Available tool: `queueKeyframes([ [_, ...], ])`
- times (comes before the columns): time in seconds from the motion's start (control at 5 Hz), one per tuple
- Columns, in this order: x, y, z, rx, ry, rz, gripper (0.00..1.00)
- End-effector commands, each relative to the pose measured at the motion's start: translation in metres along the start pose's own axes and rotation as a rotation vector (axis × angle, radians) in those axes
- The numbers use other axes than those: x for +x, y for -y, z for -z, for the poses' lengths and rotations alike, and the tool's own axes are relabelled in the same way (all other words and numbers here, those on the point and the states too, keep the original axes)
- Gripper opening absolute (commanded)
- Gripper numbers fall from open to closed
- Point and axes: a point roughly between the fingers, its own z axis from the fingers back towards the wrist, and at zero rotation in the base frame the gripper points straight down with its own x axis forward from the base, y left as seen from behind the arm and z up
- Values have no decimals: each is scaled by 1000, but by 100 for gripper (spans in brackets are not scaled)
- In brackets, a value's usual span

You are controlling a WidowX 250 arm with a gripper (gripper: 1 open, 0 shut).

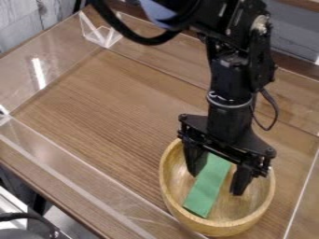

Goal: Remove the green block from inside the brown bowl and put it on the table

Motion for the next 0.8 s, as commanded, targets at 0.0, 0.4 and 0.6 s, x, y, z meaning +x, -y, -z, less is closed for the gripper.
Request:
queueKeyframes([
  [0.0,6,1,-15,-24,55,7,100],
  [0.4,7,-1,-14,-40,59,11,100],
  [0.6,7,-1,-13,-47,62,13,100],
])
